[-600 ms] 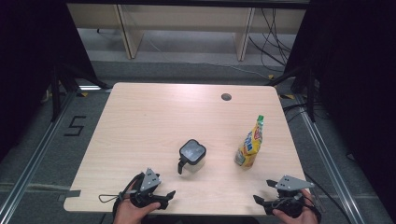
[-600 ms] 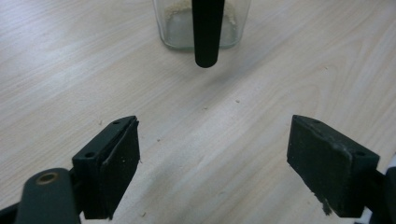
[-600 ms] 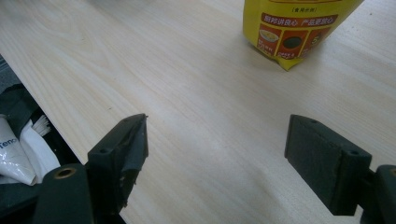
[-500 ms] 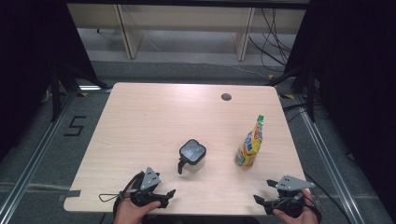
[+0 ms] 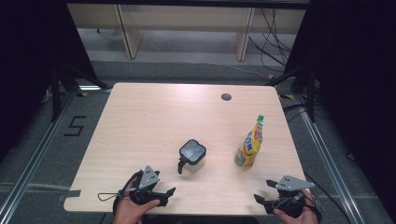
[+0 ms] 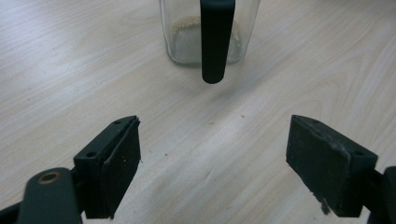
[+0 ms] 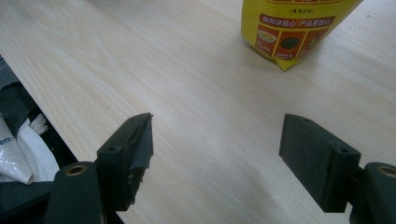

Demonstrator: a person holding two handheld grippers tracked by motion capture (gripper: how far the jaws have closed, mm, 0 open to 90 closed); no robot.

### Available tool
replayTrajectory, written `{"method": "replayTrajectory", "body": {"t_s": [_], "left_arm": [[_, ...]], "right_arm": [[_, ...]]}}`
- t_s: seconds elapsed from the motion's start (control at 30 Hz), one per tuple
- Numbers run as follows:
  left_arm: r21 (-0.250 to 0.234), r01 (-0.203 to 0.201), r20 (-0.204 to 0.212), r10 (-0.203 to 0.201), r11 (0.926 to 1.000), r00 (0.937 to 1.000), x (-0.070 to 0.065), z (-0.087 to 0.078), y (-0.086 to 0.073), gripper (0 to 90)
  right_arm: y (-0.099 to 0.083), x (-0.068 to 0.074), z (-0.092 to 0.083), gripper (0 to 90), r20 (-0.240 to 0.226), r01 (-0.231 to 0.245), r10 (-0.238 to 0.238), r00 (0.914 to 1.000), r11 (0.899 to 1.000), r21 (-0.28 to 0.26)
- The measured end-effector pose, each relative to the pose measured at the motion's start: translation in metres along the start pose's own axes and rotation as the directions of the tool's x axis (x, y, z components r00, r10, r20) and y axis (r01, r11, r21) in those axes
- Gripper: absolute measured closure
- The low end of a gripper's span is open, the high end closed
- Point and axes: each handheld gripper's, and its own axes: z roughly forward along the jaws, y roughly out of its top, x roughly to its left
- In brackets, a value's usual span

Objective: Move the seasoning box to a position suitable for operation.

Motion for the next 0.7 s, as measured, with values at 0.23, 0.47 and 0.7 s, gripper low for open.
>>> {"method": "replayTrajectory", "body": {"t_s": [0.23,0.47,0.7], "left_arm": [[-0.018,-0.017,0.006,0.017,0.9997,0.9998,-0.001,0.004,0.003,28.9],[-0.016,-0.039,0.005,0.039,0.9991,0.9992,0.0,0.007,0.008,29.3],[-0.029,-0.026,-0.008,0.026,0.9993,0.9996,-0.004,0.016,0.015,31.0]], "right_arm": [[0.0,-0.003,0.0,24.4,0.014,0.02,-0.019,0.9997,1.0,-0.005],[0.0,-0.003,0.0,23.6,0.019,0.01,-0.009,0.9998,1.0,-0.003],[-0.001,-0.002,0.0,21.7,0.026,-0.024,0.024,0.9994,1.0,0.007]]}}
